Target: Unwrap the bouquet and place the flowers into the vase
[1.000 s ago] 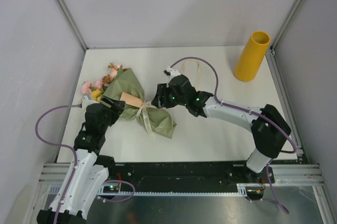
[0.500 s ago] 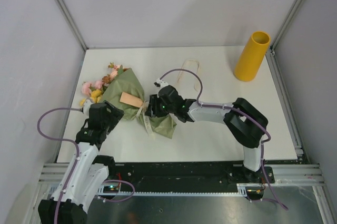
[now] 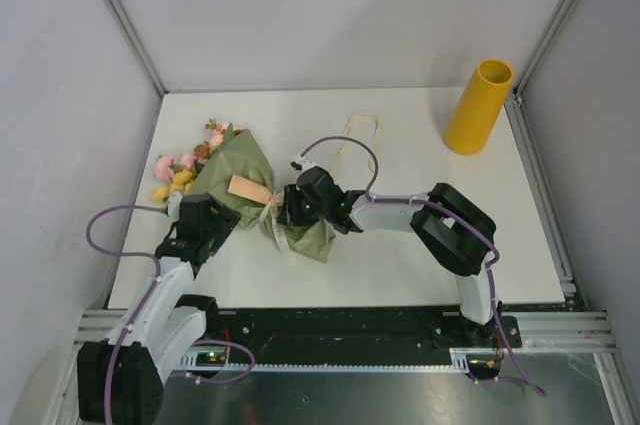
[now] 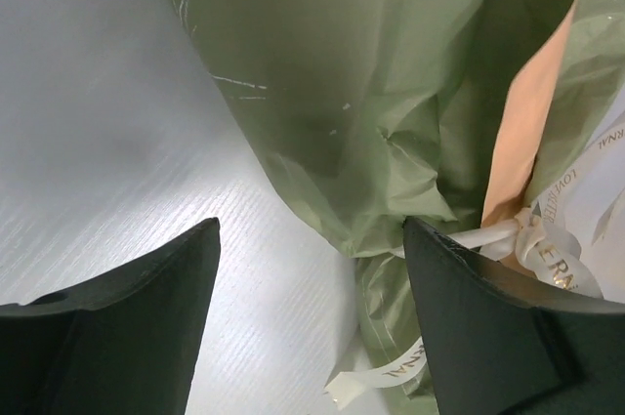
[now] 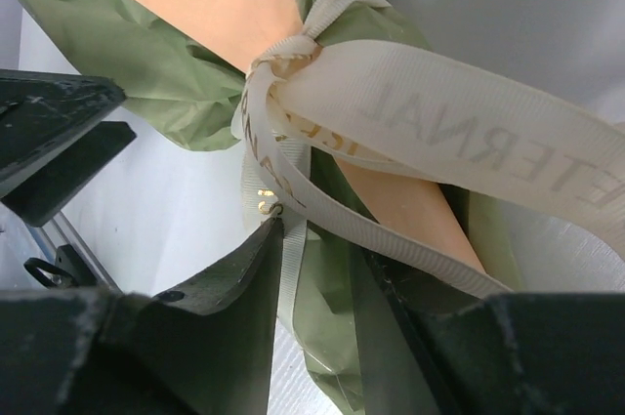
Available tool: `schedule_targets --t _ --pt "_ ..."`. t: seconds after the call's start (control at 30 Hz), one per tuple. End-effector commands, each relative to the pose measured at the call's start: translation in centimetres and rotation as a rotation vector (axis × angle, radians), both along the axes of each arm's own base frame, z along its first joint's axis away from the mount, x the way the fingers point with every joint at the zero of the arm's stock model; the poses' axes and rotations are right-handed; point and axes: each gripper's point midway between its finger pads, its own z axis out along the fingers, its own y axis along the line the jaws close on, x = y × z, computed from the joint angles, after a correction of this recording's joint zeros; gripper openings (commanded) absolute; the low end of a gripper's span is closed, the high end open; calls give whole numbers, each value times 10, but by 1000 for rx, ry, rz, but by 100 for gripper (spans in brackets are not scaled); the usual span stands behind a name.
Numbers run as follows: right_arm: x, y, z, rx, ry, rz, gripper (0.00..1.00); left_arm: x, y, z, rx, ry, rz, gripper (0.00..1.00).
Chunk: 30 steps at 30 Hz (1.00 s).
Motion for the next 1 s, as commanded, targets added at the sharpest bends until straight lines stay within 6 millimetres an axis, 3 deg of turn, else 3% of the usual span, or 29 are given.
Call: schedule_targets --t 0.0,0.17,0.43,0.7,0.97 --pt "7 18 19 68 -29 3 39 19 -3 4 -40 -58 18 79" --pt "5 19 13 66 -7 6 43 23 -4 -5 -48 -48 22 77" --pt "1 27 14 105 3 38 43 22 -5 -15 -54 -60 26 63" --pt "6 31 16 110 -13 32 39 25 -10 -16 -87 -81 14 37" --pt "23 33 16 84 -44 -26 42 26 -18 -21 -117 -66 -14 15"
